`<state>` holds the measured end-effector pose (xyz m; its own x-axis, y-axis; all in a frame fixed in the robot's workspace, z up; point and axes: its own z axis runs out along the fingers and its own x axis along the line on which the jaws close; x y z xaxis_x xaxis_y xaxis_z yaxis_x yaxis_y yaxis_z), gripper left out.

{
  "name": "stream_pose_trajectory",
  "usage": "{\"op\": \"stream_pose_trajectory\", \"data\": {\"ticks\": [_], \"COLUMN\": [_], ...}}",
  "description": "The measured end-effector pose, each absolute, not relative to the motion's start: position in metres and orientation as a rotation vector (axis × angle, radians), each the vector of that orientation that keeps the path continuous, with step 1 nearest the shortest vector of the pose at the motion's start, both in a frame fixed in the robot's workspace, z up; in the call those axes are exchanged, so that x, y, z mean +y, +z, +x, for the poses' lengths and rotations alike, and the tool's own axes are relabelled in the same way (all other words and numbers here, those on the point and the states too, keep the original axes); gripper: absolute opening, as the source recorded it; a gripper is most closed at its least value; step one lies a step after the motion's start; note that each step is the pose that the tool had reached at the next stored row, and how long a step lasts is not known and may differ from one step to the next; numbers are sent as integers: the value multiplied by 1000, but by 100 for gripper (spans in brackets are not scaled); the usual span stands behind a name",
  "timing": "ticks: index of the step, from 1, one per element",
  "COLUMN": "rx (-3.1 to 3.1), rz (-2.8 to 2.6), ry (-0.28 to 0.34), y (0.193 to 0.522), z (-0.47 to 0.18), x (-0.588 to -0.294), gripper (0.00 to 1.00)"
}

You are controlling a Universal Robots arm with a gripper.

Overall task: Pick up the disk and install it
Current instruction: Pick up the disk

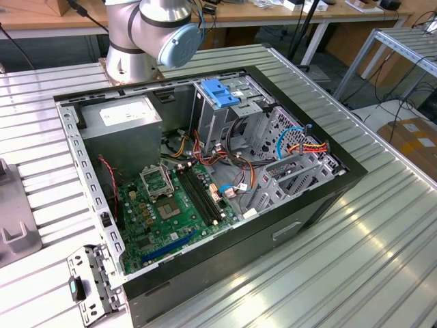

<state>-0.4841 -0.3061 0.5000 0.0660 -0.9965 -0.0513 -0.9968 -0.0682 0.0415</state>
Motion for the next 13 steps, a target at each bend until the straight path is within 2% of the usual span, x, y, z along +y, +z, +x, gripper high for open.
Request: {"op": "stream_pose_trajectory", "data": {"ticks": [13], "rx": [2141], "rz": [-2290], "ry": [103], "y": [500], "z": [-480], "x": [-306], "gripper": [37]}}
